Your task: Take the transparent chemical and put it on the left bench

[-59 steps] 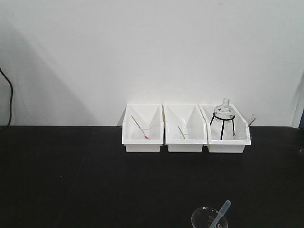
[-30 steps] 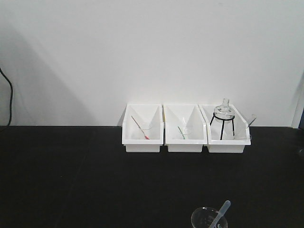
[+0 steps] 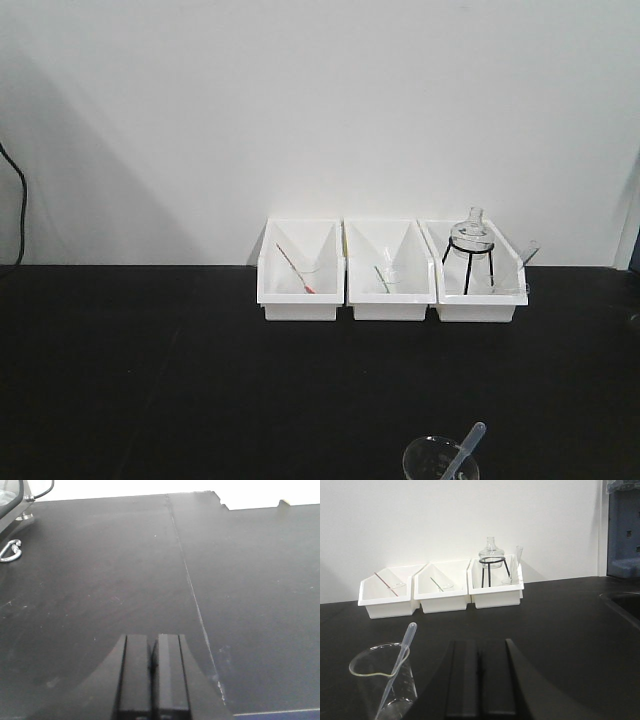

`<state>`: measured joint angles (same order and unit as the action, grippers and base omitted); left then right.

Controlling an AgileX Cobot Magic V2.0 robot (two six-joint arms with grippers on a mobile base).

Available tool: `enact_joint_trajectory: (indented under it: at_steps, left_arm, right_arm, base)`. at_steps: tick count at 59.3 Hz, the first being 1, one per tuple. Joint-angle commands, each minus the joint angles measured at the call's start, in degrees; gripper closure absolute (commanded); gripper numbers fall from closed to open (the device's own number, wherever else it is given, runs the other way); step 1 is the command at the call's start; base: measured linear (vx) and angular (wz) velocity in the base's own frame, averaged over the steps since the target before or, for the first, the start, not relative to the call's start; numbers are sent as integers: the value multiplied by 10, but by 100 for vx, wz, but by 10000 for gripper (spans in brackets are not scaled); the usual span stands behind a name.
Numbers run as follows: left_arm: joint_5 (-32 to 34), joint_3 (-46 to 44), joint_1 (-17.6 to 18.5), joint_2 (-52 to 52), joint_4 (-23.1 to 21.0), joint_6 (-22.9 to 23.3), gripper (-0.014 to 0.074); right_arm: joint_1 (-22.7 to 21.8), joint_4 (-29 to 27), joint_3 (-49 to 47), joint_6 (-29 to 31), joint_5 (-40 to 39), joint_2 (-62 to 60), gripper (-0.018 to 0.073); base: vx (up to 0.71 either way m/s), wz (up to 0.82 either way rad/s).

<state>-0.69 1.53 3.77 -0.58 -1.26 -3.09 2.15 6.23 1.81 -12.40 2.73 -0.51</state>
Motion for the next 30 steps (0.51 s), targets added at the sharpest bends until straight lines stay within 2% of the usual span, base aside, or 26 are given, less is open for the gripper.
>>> enact_joint_trajectory:
  at_steps: [1, 30]
  left_arm:
    - [45, 9, 1, -11, 0, 4, 600]
    - [45, 9, 1, -11, 0, 4, 600]
  right_arm:
    - [0, 0, 3, 4, -49, -5, 566]
    - [0, 0, 3, 4, -47, -5, 566]
  base:
    - [0, 0]
    - [0, 0]
